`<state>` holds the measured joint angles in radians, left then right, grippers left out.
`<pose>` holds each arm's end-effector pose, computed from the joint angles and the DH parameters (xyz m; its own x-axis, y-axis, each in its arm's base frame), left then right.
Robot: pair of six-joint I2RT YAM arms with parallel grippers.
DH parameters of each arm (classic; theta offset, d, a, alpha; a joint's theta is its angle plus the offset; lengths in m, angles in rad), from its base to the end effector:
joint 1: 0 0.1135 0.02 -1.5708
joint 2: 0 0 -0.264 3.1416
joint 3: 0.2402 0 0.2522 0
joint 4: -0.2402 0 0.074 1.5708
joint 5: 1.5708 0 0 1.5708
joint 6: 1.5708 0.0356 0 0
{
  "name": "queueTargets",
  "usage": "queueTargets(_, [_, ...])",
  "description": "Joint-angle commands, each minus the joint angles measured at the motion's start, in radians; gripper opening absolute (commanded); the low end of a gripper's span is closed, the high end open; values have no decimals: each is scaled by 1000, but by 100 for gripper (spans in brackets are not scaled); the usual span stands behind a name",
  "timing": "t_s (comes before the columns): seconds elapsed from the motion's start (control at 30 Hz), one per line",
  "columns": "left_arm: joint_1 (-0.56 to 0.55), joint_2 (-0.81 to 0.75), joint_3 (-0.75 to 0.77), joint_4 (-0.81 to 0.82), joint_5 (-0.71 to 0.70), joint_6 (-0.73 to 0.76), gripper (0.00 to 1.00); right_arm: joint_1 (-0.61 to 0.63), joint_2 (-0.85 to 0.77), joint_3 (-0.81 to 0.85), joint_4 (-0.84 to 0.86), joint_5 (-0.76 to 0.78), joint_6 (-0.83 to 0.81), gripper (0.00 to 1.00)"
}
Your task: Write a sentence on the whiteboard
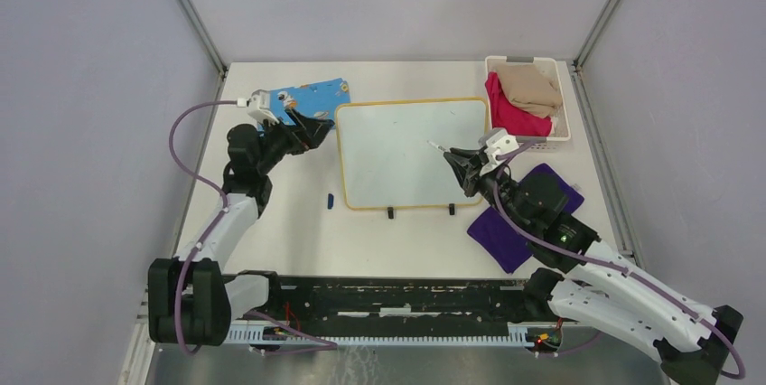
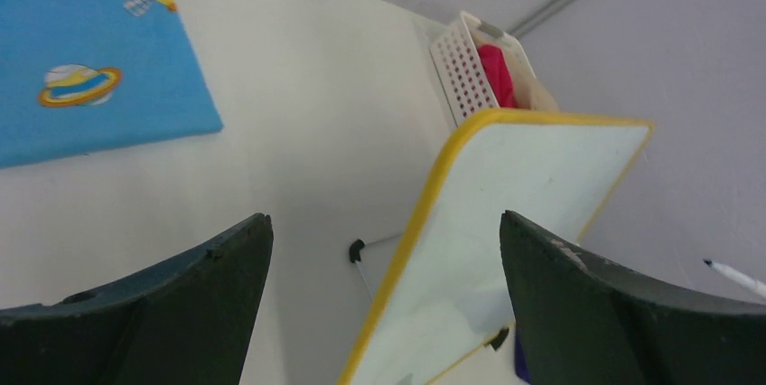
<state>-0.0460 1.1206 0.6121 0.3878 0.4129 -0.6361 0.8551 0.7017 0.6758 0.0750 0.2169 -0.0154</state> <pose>0.2532 -0.0260 0.2715 -0.3582 -0.5282 -0.7699 0.2825 0.7246 -0.6286 0.1196 0.1259 0.3429 0.0414 0.0247 -0.9988 -0.5953 0.8035 -0.0048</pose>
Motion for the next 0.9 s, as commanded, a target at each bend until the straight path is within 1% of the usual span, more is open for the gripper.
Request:
queueTargets(0.0, [8, 65, 57, 187, 265, 13, 100, -2, 16, 23, 62, -39, 14, 0])
queueTargets(0.1, [8, 131, 100, 155, 300, 12, 100, -3, 23, 31, 62, -65, 27, 0])
queueTargets(0.2, [15, 139, 82, 177, 297, 16, 100, -1, 28, 36, 60, -87, 50, 0])
queueTargets(0.27, [15, 136, 58, 221, 335, 20, 100, -2, 27, 34, 60, -90, 56, 0])
queueTargets(0.4, [15, 175, 18, 366, 457, -7, 100, -2, 39, 31, 78, -114, 73, 0])
queueTargets(0.47, [15, 219, -6, 491, 518, -71, 99, -2, 49, 37, 81, -128, 78, 0])
queueTargets(0.5, [15, 246, -26, 587, 543, -118, 98, -2, 53, 40, 82, -132, 81, 0])
queueTargets(0.67, [20, 407, -95, 960, 621, -337, 91, -2, 69, 63, 83, -161, 88, 0])
queueTargets(0.7, [21, 444, -96, 1076, 635, -389, 89, -2, 71, 66, 83, -163, 88, 0])
queueTargets(0.8, [35, 560, -72, 1323, 670, -563, 85, -2, 77, 77, 80, -166, 88, 0])
queueTargets(0.87, [40, 617, -55, 1350, 685, -589, 82, -2, 85, 79, 83, -170, 91, 0])
